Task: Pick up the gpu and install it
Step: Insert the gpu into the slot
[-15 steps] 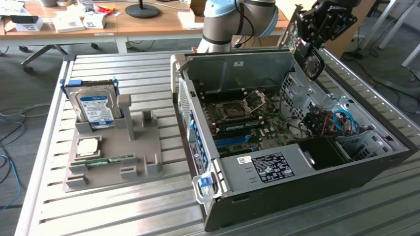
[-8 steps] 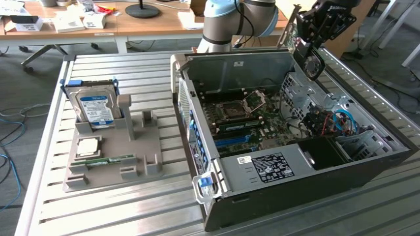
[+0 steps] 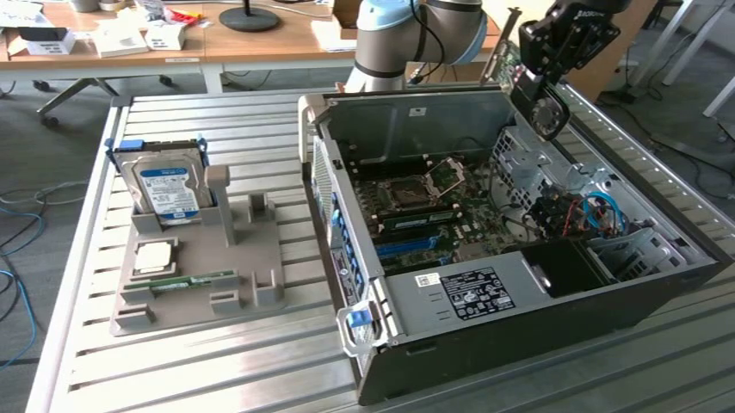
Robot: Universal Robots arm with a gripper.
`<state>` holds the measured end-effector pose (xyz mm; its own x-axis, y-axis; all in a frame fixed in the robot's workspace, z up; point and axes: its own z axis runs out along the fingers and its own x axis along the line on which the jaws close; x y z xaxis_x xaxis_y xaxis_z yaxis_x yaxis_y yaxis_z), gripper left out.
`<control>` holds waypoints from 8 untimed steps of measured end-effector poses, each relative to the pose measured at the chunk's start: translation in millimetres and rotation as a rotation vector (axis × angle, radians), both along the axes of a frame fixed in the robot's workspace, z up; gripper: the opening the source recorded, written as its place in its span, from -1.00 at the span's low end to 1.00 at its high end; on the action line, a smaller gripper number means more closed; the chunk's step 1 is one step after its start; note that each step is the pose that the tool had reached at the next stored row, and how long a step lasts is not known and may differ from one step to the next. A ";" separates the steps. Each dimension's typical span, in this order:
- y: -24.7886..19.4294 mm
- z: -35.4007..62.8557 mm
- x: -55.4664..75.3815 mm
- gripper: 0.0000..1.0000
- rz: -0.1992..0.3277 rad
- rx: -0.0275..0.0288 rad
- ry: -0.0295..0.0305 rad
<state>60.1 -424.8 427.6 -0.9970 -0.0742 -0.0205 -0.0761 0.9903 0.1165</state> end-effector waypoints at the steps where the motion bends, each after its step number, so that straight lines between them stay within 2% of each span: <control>1: 0.0 0.0 -0.1 -0.47 0.011 -0.0001 0.0001; 8: 0.0 0.0 -0.6 -0.47 0.095 -0.0001 0.0001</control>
